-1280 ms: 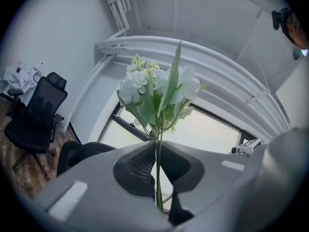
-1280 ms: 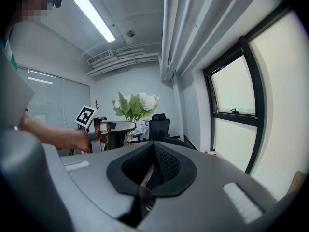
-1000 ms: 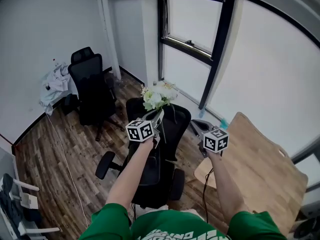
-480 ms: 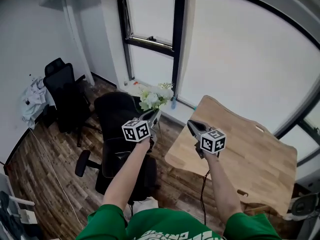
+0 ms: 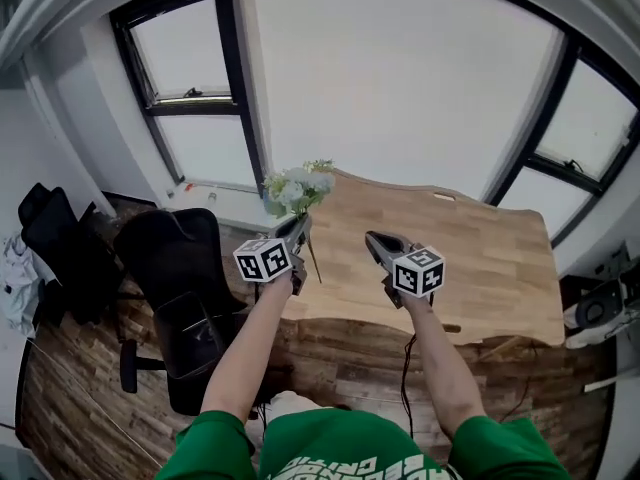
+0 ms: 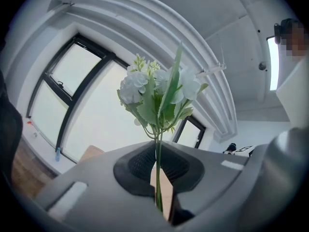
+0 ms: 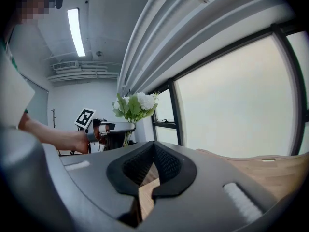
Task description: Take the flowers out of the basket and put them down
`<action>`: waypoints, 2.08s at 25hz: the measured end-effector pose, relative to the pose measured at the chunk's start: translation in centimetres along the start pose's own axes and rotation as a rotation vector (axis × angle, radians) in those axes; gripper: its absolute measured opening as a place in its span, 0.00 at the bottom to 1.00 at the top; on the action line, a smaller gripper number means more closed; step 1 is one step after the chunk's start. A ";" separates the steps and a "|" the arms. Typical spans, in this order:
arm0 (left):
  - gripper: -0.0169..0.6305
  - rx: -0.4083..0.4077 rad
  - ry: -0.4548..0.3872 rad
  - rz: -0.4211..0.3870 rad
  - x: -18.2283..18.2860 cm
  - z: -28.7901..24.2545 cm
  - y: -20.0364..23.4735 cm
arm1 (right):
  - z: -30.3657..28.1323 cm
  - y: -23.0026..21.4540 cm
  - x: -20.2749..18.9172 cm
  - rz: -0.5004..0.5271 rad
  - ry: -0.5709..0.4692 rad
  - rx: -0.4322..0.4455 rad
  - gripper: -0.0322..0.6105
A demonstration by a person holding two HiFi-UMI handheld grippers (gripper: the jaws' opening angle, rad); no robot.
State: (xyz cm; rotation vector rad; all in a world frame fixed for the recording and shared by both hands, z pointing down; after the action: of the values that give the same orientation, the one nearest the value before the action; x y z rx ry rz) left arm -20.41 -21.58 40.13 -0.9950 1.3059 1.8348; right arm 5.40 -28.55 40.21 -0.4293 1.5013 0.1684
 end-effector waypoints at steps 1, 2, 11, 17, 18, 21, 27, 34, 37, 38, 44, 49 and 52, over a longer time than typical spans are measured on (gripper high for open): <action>0.08 -0.027 0.012 0.006 -0.9 -1.1 -1.1 | 1.6 -0.7 0.1 0.000 -0.005 -0.029 0.06; 0.08 -0.051 0.024 0.013 -1.7 -2.2 -2.1 | 3.1 -1.4 0.2 -0.001 -0.011 -0.056 0.06; 0.08 -0.229 0.129 0.064 -8.8 -9.0 -11.1 | 16.1 -6.1 0.7 -0.017 -0.066 -0.279 0.06; 0.08 -0.304 0.182 0.081 -12.0 -11.3 -15.6 | 22.2 -7.5 0.3 -0.035 -0.085 -0.380 0.06; 0.08 -0.312 0.189 0.082 -12.4 -11.5 -16.2 | 23.0 -7.7 0.3 -0.037 -0.087 -0.390 0.06; 0.08 -0.335 0.206 0.083 -13.6 -12.1 -17.9 | 24.9 -8.0 0.4 -0.037 -0.097 -0.416 0.06; 0.08 -0.363 0.231 0.080 -15.2 -11.9 -20.2 | 27.6 -7.8 0.0 -0.038 -0.110 -0.452 0.06; 0.08 -0.397 0.212 0.103 -15.6 -11.6 -21.9 | 29.1 -7.1 0.3 -0.015 -0.120 -0.474 0.06; 0.08 -0.403 0.217 0.100 -15.9 -11.4 -22.1 | 29.5 -6.8 0.0 -0.020 -0.123 -0.477 0.06; 0.08 -0.407 0.220 0.098 -16.0 -11.2 -22.2 | 29.7 -6.6 -0.1 -0.023 -0.122 -0.479 0.06; 0.08 -0.437 0.238 0.093 -16.4 -11.4 -22.6 | 29.9 -7.3 0.0 -0.029 -0.117 -0.498 0.06; 0.08 -0.442 0.255 0.099 -17.2 -13.2 -21.6 | 28.3 -9.5 0.0 -0.033 -0.104 -0.494 0.06; 0.08 -0.442 0.267 0.101 -17.6 -14.7 -20.6 | 27.1 -11.2 0.2 -0.036 -0.101 -0.492 0.06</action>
State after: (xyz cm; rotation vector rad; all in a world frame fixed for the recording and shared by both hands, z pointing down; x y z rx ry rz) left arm 8.65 -31.42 43.07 -1.4720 1.1349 2.1816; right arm 34.60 -28.62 42.21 -0.8272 1.3445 0.5294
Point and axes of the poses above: the fingertips, and each gripper's own axes: z backward along the fingers, y to its left, x out of its top, the point moved 9 cm from there along z, backward along the fingers, and after that the axes turned 11 degrees about -y, right-handed, at the moved point
